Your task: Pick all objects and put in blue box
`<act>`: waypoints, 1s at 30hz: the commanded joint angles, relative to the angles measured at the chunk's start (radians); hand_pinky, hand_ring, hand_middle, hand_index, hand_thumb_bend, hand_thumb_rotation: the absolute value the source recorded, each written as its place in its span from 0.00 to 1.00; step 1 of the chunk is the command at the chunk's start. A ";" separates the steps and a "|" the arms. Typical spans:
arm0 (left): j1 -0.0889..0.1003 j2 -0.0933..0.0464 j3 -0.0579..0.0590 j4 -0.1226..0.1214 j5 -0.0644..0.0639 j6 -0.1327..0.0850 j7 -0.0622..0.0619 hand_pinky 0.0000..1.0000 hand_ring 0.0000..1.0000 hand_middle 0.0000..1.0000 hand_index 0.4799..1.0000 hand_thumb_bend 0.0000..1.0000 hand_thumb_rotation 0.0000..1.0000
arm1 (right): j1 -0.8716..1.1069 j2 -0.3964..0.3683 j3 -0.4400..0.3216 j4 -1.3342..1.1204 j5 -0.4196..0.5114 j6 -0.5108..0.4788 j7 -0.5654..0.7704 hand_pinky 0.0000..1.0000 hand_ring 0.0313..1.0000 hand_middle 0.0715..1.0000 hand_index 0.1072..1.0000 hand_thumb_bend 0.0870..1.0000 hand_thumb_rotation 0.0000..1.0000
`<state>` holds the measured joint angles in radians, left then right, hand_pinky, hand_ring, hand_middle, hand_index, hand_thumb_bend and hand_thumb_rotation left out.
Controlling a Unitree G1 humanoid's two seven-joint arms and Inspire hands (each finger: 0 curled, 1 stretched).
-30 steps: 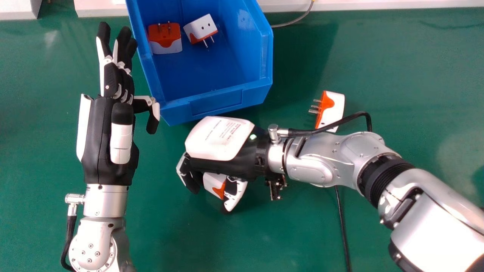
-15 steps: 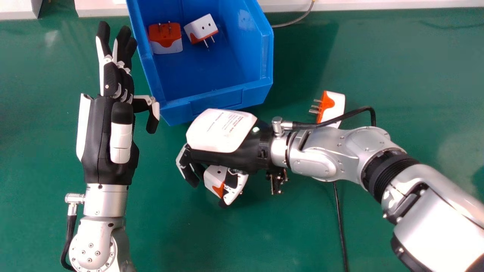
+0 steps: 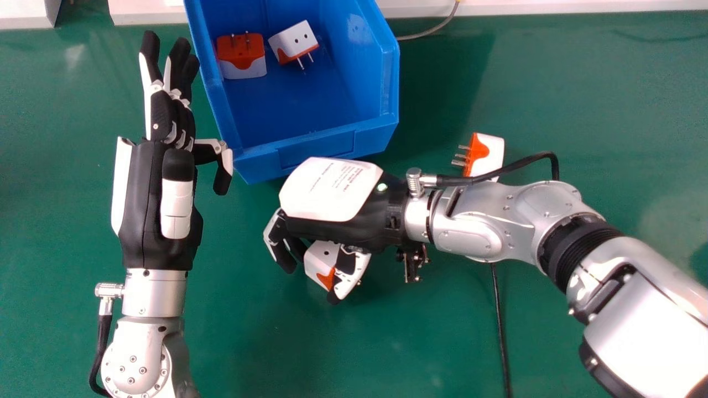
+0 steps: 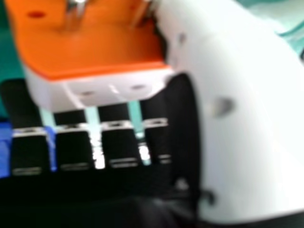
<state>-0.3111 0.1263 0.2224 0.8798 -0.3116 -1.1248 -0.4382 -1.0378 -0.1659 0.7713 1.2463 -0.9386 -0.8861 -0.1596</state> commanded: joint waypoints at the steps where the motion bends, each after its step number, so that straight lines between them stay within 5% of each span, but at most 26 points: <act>1: -0.004 0.003 0.000 -0.010 0.012 -0.018 -0.003 0.00 1.00 1.00 0.85 1.00 0.96 | -0.039 -0.015 -0.025 -0.019 0.038 -0.017 0.017 0.41 0.41 0.46 0.44 0.47 0.00; 7: -0.001 0.004 -0.002 -0.015 0.017 -0.014 0.002 0.00 1.00 1.00 0.85 1.00 0.96 | -0.030 -0.019 -0.029 -0.027 0.042 -0.013 0.032 0.42 0.41 0.46 0.44 0.47 0.00; 11: 0.001 0.004 -0.001 -0.022 0.009 -0.012 -0.002 0.00 1.00 1.00 0.85 1.00 0.96 | -0.032 -0.023 -0.030 -0.030 0.042 -0.016 0.029 0.42 0.41 0.46 0.44 0.47 0.00; 30: -0.005 0.003 0.000 -0.009 0.017 -0.017 0.001 0.00 1.00 1.00 0.85 1.00 0.96 | -0.093 -0.094 -0.124 -0.097 0.098 -0.057 0.017 0.41 0.40 0.46 0.45 0.47 0.00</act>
<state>-0.3107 0.1265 0.2219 0.8795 -0.3041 -1.1246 -0.4356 -1.0821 -0.2449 0.6704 1.1748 -0.8726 -0.9294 -0.1311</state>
